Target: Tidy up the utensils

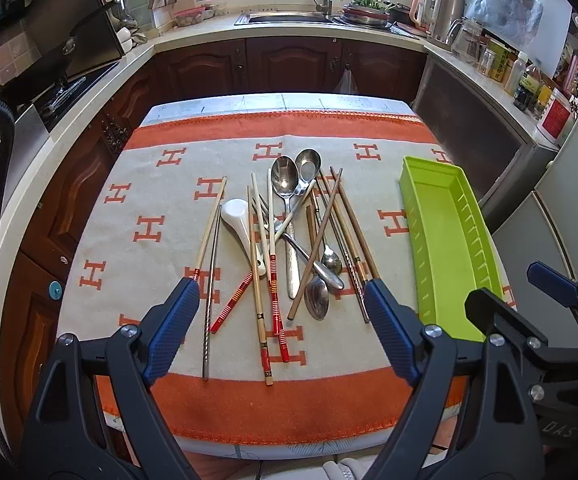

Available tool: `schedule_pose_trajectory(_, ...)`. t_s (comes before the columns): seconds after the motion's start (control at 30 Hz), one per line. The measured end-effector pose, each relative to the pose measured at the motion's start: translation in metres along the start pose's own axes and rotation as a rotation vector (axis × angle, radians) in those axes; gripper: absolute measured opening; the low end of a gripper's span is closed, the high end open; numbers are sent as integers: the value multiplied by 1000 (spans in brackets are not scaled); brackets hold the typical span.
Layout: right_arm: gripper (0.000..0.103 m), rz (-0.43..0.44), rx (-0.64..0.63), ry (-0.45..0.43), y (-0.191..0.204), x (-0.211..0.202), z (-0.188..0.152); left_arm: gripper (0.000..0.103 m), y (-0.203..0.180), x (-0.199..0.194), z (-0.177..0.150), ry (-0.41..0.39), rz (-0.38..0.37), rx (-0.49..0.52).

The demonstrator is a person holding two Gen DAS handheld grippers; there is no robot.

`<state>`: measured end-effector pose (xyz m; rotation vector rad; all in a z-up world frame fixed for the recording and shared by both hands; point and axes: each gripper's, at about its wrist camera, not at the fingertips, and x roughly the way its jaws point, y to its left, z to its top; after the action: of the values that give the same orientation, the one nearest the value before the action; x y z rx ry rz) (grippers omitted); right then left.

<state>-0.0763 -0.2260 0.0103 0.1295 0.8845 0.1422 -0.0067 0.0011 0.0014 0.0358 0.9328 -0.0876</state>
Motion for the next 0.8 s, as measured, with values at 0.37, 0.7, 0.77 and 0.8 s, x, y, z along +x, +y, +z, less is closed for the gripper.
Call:
schedule_pose_trajectory(0.37,101,5,5,7,-1,5,-2,83,1,0,-1,2,4,2)
schedule_pose_trajectory(0.7,101,6,5,8,-1,4,-1,83,4,0,-3,10,1,-4)
schedule_pose_trajectory(0.77,101,7,6,7,0,5,-2,83,5,-1,-3,7,2,-3)
schedule_pose_trajectory(0.8,101,8,6,8,-1,4,-1,83,5,-1,-3,7,1,-3)
